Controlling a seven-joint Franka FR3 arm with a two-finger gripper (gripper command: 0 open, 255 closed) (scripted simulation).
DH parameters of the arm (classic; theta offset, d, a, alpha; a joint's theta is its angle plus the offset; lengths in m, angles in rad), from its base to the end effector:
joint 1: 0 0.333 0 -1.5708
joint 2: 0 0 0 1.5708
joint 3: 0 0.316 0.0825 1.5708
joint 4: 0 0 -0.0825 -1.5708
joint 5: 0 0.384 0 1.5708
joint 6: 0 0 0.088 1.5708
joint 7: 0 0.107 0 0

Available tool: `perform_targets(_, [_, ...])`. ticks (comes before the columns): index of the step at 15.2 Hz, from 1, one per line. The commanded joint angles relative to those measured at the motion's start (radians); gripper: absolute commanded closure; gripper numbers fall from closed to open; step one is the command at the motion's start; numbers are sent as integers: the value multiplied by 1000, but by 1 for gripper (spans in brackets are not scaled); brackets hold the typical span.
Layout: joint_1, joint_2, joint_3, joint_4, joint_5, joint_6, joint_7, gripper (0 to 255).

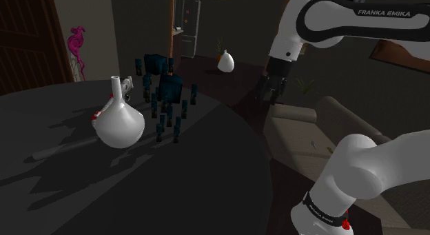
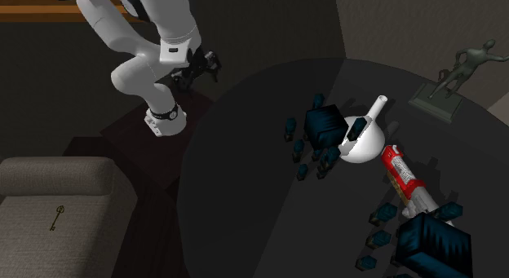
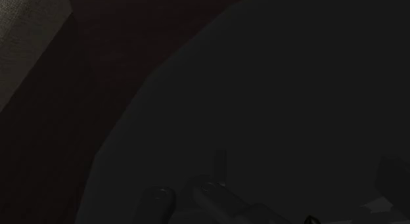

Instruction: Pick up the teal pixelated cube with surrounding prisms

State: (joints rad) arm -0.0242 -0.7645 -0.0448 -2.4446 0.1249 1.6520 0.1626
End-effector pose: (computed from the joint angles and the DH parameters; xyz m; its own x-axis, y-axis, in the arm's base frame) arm 0.3165 -0.0122 0.5498 0.9730 -0.2243 -0.0542 -0.2300 -0.9619 -0.1477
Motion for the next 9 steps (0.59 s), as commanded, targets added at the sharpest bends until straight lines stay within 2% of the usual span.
perform_targets(1, [0,0,0,0,0,0,0,0])
perform_targets(9, [83,317,-71,171,-47,161,-319,0])
